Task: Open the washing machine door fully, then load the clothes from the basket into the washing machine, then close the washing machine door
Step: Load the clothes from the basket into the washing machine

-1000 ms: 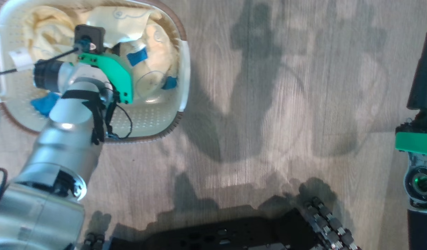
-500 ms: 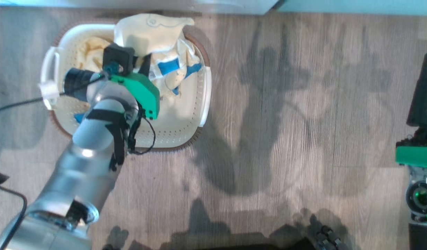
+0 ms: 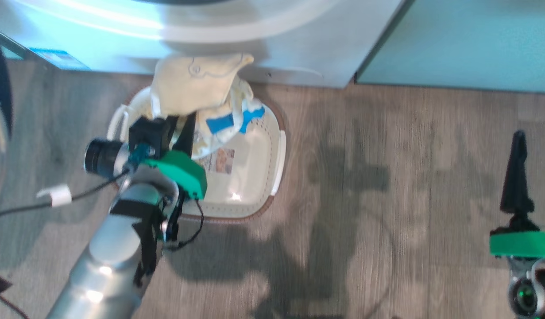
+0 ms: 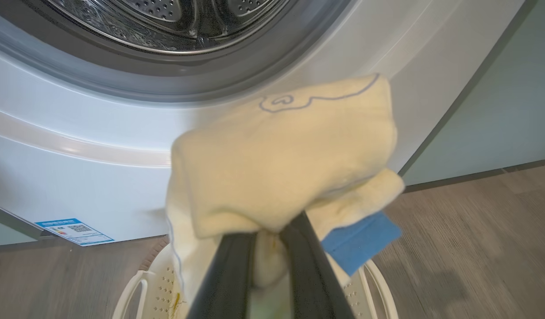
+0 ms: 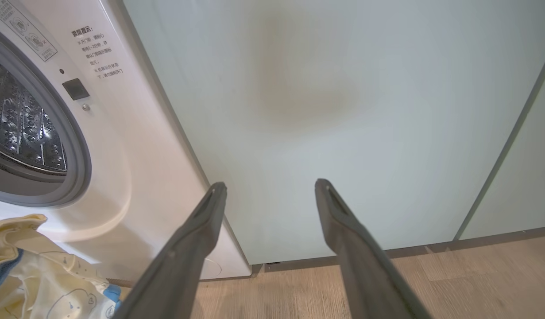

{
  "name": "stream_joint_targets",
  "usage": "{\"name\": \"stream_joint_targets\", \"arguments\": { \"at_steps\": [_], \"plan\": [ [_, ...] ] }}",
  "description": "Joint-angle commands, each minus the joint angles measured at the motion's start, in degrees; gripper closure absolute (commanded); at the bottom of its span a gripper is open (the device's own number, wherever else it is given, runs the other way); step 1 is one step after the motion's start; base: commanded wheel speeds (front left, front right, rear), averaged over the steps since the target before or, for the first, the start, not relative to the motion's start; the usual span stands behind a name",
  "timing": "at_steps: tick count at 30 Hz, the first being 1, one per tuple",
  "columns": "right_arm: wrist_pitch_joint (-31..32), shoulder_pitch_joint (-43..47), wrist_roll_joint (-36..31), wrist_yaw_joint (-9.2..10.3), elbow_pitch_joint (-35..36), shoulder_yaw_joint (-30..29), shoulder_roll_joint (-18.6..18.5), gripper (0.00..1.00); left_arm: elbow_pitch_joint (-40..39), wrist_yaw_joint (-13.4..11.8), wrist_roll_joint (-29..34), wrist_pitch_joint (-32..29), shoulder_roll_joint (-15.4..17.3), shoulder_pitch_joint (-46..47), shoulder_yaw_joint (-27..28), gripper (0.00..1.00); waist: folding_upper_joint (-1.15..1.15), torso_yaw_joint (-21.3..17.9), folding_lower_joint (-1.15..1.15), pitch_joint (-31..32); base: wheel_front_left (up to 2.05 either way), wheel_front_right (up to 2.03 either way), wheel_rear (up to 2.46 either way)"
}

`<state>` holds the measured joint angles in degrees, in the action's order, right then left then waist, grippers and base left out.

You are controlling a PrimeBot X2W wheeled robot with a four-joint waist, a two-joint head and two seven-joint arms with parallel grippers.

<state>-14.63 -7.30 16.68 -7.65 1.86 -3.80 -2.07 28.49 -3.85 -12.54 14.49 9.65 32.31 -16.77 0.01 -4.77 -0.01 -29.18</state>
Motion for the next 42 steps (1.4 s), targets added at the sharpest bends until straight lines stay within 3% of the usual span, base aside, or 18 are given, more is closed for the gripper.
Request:
{"name": "stream_joint_targets", "arguments": {
  "at_steps": [1, 16, 29, 42],
  "plan": [
    [-0.4, 1.3, -1.0, 0.16, 1.2, 0.7, -0.8, 0.0, -3.5, -0.8, 0.5, 0.5, 2.1, -1.7, 2.2, 1.0, -0.01, 1.3, 0.01, 4.1, 0.0, 0.0, 0.0],
    [-0.4, 8.5, -4.9, 0.16, -0.8, -0.2, -0.8, 0.0, -17.1, -4.7, -0.4, -1.9, 5.3, -17.0, 4.1, 1.0, -0.01, 2.8, 0.01, 17.5, 0.0, 0.0, 0.0],
    [-0.4, 13.0, -5.2, 0.16, -1.4, -0.6, -0.8, 0.0, -24.8, -7.4, -0.7, -5.0, 8.0, -25.3, 5.4, 1.0, -0.01, 2.6, 0.01, 23.8, 0.0, 0.0, 0.0],
    [-0.1, 15.0, -5.0, 0.16, -1.1, -0.7, -0.8, 0.0, -29.1, -9.0, -1.1, -7.4, 9.5, -29.0, 6.1, 1.0, -0.01, 3.0, 0.01, 25.8, 0.0, 0.0, 0.0]
  ]
}}
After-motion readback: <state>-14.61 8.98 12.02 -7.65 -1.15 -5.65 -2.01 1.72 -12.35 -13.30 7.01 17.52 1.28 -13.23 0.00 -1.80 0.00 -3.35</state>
